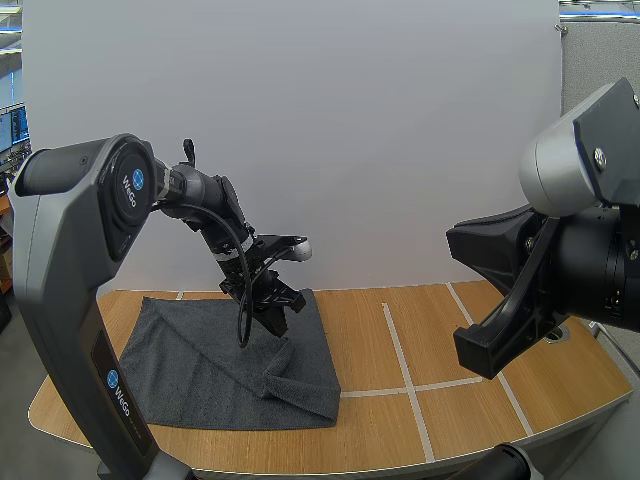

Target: Fold the towel

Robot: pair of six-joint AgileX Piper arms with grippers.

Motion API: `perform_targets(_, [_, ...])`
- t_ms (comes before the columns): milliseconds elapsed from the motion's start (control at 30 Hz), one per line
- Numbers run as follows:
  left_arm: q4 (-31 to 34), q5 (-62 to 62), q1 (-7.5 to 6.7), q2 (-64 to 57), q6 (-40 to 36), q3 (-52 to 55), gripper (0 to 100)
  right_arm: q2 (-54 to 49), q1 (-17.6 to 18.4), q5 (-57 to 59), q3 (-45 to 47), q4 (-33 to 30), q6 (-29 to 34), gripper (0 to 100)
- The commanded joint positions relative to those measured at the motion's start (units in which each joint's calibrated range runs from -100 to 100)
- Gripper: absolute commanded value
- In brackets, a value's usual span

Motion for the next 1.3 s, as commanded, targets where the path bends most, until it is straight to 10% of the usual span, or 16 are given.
perform_targets(0, [-0.4, -3.0, -0.1, -0.5, -0.4, 0.2, 14, -0.5, 0.1, 0.0, 0.1, -0.4, 0.1, 0])
perform_targets(267, [-2.0, -5.2, -0.2, 2.8, 0.2, 0.2, 85, -0.5, 0.1, 0.0, 0.1, -1.1, 0.1, 0])
perform_targets(867, [-5.1, -5.9, -0.2, 10.2, 2.3, 0.0, 73, -0.5, 0.1, 0.0, 0.1, -1.3, 0.1, 0])
perform_targets(1267, [-6.0, -4.5, -0.2, 10.2, 2.6, 0.0, 14, -0.5, 0.1, 0.0, 0.1, -1.6, 0.1, 0])
